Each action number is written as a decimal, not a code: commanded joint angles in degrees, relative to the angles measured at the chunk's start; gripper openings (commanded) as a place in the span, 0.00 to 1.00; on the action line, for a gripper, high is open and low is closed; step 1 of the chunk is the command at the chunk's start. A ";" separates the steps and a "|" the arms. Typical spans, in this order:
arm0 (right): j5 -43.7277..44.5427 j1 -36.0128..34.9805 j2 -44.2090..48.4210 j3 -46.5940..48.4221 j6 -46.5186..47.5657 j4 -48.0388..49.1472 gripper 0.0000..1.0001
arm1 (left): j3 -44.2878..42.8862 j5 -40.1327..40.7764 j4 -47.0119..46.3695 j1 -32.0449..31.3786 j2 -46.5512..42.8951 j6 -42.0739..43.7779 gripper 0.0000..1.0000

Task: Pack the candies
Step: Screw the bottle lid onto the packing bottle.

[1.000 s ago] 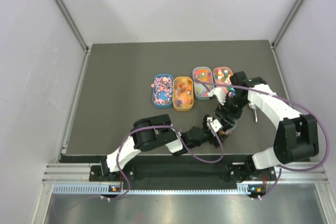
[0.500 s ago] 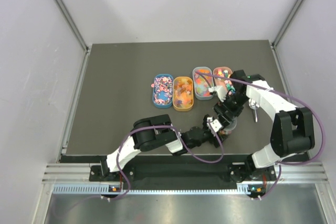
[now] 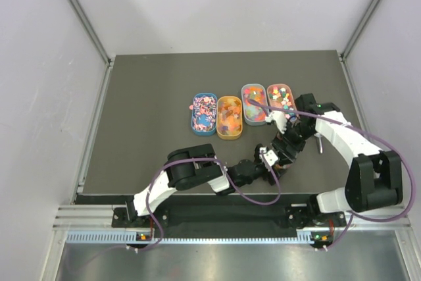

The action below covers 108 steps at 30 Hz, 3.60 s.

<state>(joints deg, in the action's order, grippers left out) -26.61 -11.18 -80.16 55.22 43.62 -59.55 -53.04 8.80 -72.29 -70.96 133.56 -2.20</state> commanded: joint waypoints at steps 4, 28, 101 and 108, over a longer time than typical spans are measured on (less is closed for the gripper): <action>4.37 -0.07 4.56 -4.51 15.17 -5.75 1.00 | 6.02 -2.56 46.89 -0.06 12.34 -6.85 0.00; 9.91 4.83 9.41 1.90 29.23 -14.80 1.00 | 6.01 -3.09 46.63 0.03 12.34 -6.86 0.00; 5.60 -4.29 0.01 8.58 66.07 -24.65 1.00 | 5.49 -5.02 47.33 -0.23 12.61 -6.50 0.00; 6.13 -4.11 -1.49 8.85 64.84 -23.86 1.00 | 5.40 -5.11 47.59 -0.14 12.69 -6.86 0.00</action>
<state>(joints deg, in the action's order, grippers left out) -19.73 -15.27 -81.28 62.06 109.10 -75.31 -53.54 7.84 -72.27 -70.96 133.88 -2.11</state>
